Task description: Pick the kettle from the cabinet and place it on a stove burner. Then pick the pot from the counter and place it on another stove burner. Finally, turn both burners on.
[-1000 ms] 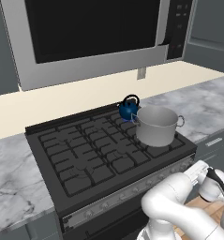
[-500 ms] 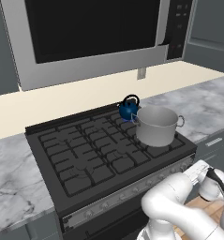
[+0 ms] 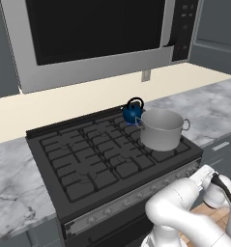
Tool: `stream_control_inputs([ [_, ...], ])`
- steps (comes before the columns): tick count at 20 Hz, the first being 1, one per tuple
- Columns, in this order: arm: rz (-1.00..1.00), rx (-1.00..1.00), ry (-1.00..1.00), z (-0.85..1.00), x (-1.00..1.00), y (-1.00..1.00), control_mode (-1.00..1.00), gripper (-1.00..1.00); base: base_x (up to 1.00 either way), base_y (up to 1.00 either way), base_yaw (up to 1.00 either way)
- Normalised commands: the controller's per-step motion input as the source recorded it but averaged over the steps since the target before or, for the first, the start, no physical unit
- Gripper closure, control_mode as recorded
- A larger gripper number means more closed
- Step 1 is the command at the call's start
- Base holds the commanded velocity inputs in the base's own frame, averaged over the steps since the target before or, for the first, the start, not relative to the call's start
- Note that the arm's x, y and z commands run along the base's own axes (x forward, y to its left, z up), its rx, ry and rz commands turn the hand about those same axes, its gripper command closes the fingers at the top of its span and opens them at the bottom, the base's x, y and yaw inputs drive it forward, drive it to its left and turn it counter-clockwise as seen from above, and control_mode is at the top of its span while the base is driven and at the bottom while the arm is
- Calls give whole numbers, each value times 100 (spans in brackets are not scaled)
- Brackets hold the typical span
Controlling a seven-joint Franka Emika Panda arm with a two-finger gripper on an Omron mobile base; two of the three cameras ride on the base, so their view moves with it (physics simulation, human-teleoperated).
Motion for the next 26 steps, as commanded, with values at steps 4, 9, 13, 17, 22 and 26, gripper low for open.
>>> stream_control_inputs([
  [4,1,-32,-3,0,0,0,-100,100,0,0,0],
  [9,1,-35,-7,0,0,0,-100,100,0,0,0],
  [13,0,-34,-11,0,-7,0,-100,100,0,0,0],
  [17,0,-33,-11,0,-9,0,-100,100,0,0,0],
  [22,0,-32,-10,0,-7,0,-100,100,0,0,0],
  [26,0,-25,-2,0,-1,2,-100,100,0,0,0],
])
